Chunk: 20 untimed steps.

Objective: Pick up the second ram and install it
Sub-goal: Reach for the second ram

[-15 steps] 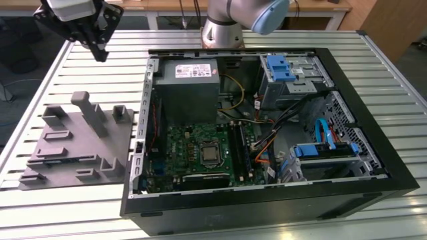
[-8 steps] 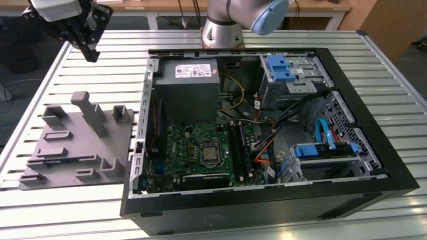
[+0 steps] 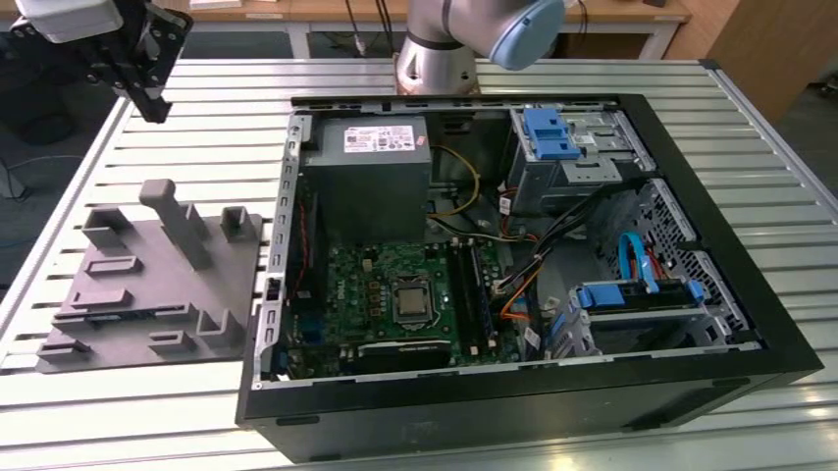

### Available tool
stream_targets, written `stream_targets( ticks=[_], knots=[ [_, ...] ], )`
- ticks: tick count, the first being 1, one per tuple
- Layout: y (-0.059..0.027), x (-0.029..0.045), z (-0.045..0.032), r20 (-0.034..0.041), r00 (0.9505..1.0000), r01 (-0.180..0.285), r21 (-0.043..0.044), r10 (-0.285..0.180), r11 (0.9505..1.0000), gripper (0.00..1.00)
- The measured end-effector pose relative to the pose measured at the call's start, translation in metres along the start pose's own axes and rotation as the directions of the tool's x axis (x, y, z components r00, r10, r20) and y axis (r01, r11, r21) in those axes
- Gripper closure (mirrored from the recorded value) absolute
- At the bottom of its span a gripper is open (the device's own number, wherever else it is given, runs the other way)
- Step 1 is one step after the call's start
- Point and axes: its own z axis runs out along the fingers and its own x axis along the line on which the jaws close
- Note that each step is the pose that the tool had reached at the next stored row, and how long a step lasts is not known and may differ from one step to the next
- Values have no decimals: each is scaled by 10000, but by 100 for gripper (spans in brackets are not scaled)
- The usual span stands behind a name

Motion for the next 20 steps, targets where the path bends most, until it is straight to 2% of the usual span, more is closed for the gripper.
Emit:
stream_targets(
  ticks=[4, 20],
  knots=[
    [-8, 98, 1, 1, 10000, 1, -1, -1, 10000, 90],
    [-29, 366, 15, 1, 10000, 0, -1, 0, 10000, 90]
  ],
)
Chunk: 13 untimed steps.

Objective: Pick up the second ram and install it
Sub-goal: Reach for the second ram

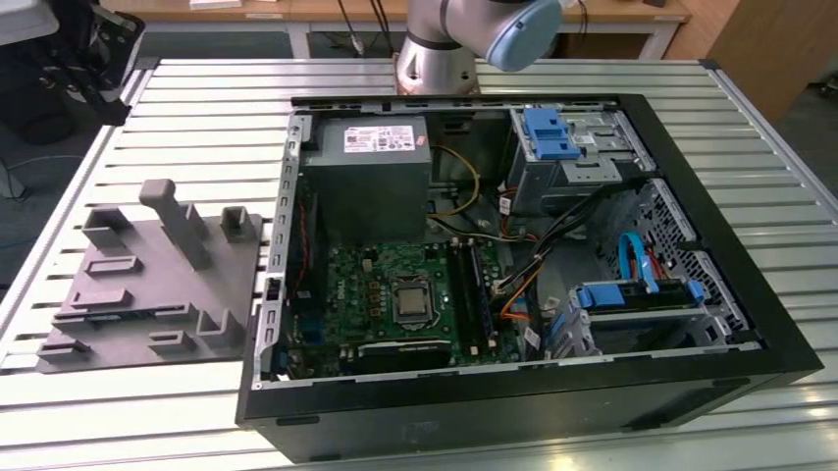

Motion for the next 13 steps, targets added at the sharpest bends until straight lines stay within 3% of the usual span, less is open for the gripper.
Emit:
stream_targets(
  ticks=[13],
  knots=[
    [-20, 260, 8, -1, 10000, 0, 1, 0, 10000, 90]
  ],
)
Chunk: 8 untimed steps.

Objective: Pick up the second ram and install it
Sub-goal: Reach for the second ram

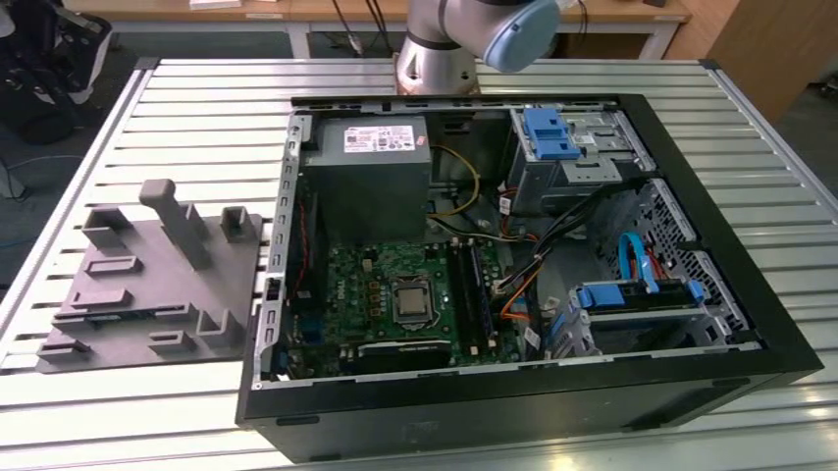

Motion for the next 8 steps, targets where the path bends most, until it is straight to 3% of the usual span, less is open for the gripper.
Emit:
stream_targets(
  ticks=[8],
  knots=[
    [-10, 129, 7, 1, 10000, -1, -1, 1, 10000, 90]
  ],
)
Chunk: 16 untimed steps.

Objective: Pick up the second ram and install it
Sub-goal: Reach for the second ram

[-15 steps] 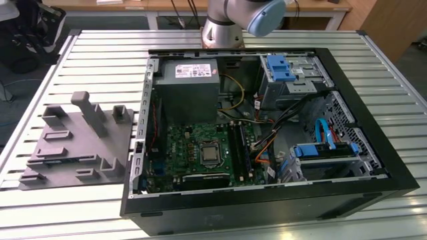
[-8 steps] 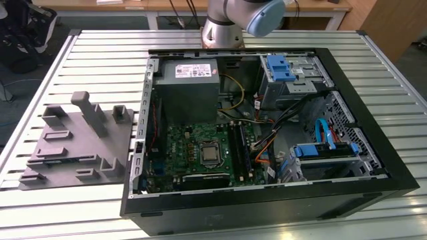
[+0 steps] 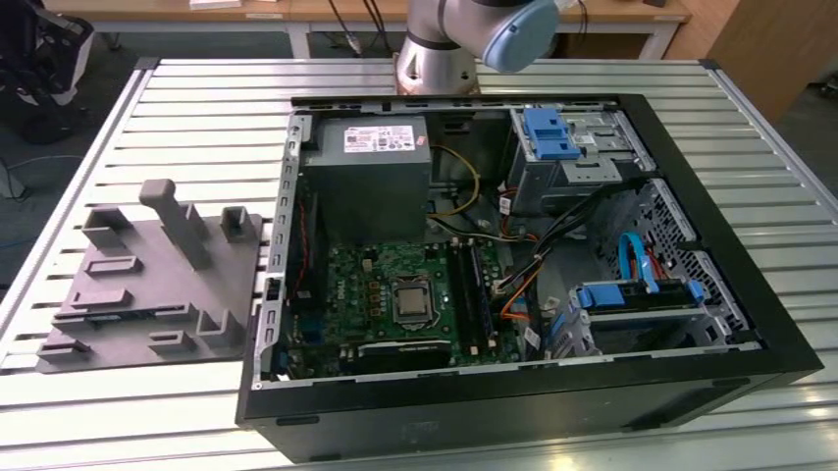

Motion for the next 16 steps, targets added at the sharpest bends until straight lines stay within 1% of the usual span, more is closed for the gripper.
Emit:
stream_targets(
  ticks=[4, 11, 14, 16],
  knots=[
    [-2, 21, 8, 0, 10000, 2, 0, -2, 10000, 90],
    [-4, 24, 11, 1, 10000, 0, 0, 0, 10000, 90],
    [-24, 23, 16, 0, 10000, 1, 14, -1, 10000, 90],
    [-53, 26, 23, 1, 10000, 1, 20, -1, 10000, 90]
  ],
)
